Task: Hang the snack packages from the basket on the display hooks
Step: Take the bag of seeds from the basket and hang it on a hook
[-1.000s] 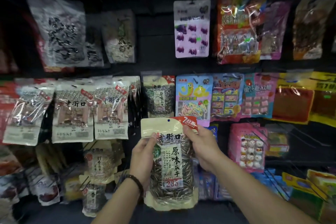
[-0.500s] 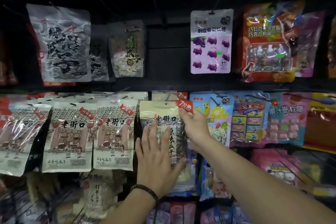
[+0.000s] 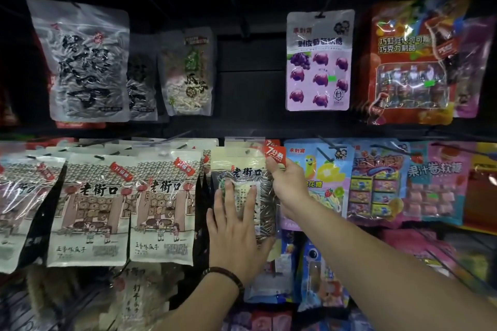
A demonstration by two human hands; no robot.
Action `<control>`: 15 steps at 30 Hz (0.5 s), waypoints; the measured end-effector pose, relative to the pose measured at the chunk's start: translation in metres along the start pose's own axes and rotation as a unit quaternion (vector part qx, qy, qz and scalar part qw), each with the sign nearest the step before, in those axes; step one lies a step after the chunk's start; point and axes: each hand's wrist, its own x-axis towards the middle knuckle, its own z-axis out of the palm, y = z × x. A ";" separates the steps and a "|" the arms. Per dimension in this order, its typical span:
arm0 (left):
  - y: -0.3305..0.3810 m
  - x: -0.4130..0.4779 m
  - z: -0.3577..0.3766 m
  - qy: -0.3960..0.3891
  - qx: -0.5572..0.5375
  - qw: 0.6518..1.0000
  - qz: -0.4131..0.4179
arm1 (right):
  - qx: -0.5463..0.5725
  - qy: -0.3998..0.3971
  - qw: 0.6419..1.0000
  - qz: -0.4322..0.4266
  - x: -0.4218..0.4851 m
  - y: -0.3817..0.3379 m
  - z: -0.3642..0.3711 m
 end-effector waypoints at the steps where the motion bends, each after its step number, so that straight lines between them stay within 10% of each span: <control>1: 0.001 0.004 0.004 -0.008 -0.002 1.000 -0.001 | -0.003 0.005 1.000 0.009 0.008 0.004 0.003; 15: -0.004 0.035 0.048 -0.104 -0.061 0.993 0.013 | -0.184 0.016 0.983 0.018 0.062 0.019 0.001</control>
